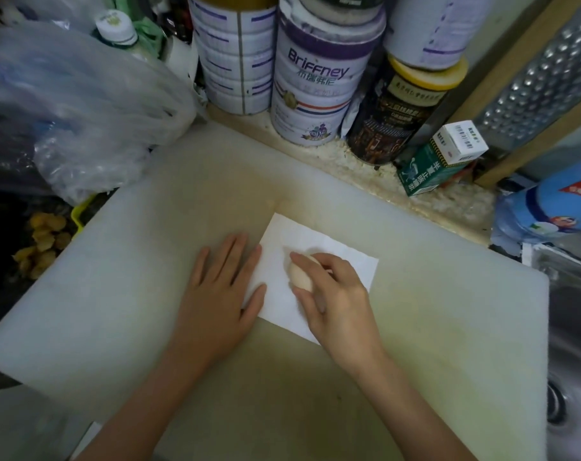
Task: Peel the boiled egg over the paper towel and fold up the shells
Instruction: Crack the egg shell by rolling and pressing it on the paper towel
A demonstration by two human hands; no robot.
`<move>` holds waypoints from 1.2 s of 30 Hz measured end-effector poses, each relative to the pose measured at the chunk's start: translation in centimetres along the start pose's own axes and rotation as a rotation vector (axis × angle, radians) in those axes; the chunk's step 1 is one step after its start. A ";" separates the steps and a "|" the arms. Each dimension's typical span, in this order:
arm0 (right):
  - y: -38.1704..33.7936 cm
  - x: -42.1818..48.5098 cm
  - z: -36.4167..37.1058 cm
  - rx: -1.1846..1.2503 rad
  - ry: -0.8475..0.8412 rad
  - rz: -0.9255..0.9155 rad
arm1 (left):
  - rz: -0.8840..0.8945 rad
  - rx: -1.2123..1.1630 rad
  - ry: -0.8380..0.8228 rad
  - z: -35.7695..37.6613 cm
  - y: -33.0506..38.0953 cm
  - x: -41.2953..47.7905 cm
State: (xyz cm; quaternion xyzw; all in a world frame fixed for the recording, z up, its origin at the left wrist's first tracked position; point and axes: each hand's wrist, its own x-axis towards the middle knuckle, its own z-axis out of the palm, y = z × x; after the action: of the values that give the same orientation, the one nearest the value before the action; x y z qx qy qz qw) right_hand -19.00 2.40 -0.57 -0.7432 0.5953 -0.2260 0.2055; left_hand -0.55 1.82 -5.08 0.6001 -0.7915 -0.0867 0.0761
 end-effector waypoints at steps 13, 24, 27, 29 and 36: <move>-1.1 -1.0 0.4 -0.079 0.001 0.044 | -0.001 -0.014 0.010 -0.1 -0.1 0.0; -1.0 -0.8 0.0 -0.097 0.036 0.057 | 0.000 -0.024 0.010 0.0 -0.1 -0.1; -1.0 -1.0 -0.2 -0.111 0.072 0.053 | -0.002 -0.025 0.001 0.0 -0.2 -0.1; -1.0 -1.1 -0.1 -0.140 0.017 0.083 | -0.002 -0.015 -0.002 0.0 -0.2 -0.1; -1.2 0.7 -2.4 0.268 0.099 0.326 | 0.016 -0.055 0.034 0.2 -0.3 -0.2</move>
State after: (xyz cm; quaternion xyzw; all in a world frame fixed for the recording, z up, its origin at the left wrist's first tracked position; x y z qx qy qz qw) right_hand -19.30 1.91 2.11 -0.5912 0.6814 -0.3032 0.3070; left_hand -0.23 1.90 -5.35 0.5929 -0.7922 -0.0975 0.1064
